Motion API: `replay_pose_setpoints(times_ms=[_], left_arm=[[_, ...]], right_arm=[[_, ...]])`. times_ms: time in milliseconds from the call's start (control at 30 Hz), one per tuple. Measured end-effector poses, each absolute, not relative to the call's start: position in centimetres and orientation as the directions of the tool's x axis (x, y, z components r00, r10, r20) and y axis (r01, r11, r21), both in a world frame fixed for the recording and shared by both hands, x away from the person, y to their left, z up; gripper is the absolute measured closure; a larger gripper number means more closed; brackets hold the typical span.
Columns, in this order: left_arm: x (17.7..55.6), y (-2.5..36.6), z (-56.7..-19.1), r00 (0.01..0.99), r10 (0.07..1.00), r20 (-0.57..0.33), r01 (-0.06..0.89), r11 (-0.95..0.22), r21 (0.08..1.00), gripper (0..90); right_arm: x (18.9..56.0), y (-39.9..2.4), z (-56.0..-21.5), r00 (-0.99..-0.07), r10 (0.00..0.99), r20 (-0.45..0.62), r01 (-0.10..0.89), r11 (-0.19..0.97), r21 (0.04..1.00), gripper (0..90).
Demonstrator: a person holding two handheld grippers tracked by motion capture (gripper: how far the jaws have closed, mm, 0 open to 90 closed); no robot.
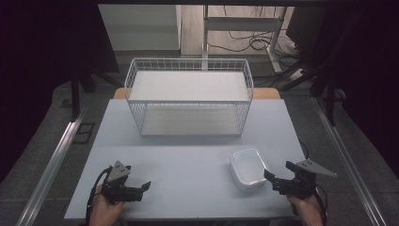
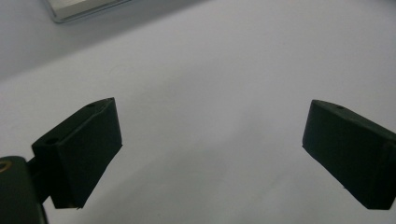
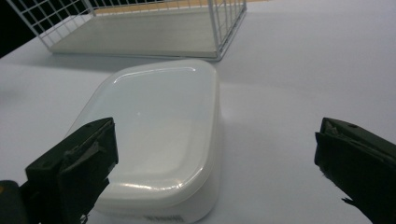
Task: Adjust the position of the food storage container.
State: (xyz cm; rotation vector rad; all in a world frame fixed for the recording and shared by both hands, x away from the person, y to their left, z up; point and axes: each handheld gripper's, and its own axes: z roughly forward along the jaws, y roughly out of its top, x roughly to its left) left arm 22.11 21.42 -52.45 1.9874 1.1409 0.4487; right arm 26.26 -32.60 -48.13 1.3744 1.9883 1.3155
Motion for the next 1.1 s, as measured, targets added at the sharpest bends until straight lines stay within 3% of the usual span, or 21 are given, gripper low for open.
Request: replay_pose_setpoints(times_ms=[400,567,733,1033,1067,1100], left_arm=[[22.3,21.0,-52.8,0.579,0.808,-0.106,0.569,-0.308,0.762,3.9],[22.4,20.8,-53.0,0.586,0.803,-0.109,0.576,-0.318,0.753,4.0],[22.5,20.7,-53.2,0.590,0.801,-0.102,0.576,-0.330,0.748,3.9],[22.5,20.9,-53.2,0.591,0.798,-0.115,0.572,-0.315,0.757,3.9],[22.5,20.9,-53.2,0.591,0.798,-0.116,0.573,-0.314,0.757,3.9],[22.5,20.9,-53.2,0.591,0.798,-0.116,0.574,-0.315,0.756,3.9]], right_arm=[[26.6,-31.8,-48.6,-0.466,0.872,0.151,0.562,0.159,0.811,0.2],[26.8,-31.8,-48.4,-0.455,0.877,0.154,0.575,0.158,0.803,5.1],[26.7,-31.7,-47.9,-0.456,0.881,0.128,0.565,0.175,0.806,22.7],[27.4,-30.9,-47.2,-0.475,0.874,0.101,0.573,0.220,0.790,38.6],[27.5,-30.8,-47.1,-0.479,0.873,0.093,0.569,0.228,0.790,41.7],[27.7,-30.6,-46.8,-0.484,0.872,0.075,0.558,0.242,0.794,51.2]])
